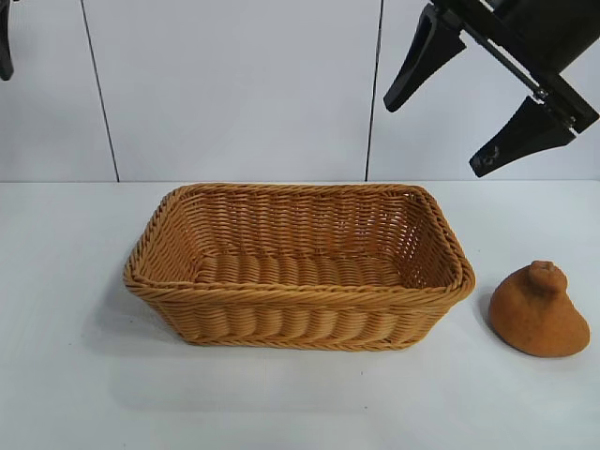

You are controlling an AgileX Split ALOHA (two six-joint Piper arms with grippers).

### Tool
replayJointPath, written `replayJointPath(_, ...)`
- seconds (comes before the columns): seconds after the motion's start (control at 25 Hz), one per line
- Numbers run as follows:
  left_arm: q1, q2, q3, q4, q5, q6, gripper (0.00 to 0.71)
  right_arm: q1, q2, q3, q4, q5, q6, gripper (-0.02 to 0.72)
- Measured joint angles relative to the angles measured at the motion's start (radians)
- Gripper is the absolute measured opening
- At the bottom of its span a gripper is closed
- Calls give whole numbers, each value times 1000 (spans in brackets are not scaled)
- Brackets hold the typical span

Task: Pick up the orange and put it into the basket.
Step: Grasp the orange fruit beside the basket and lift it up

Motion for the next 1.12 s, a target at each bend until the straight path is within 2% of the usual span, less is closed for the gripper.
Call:
replayJointPath(0.48, 0, -679, 653, 66, -3, 26, 582, 0, 0, 0, 0, 0, 0, 694)
replayJointPath(0.68, 0, -925, 874, 53, -113, 18, 582, 0, 0, 0, 0, 0, 0, 694)
replayJointPath(0.84, 0, -1082, 978, 39, -133, 17, 582, 0, 0, 0, 0, 0, 0, 694)
replayJointPath(1.12, 0, -1300, 991, 33, -149, 17, 582, 0, 0, 0, -13, 49, 0, 694)
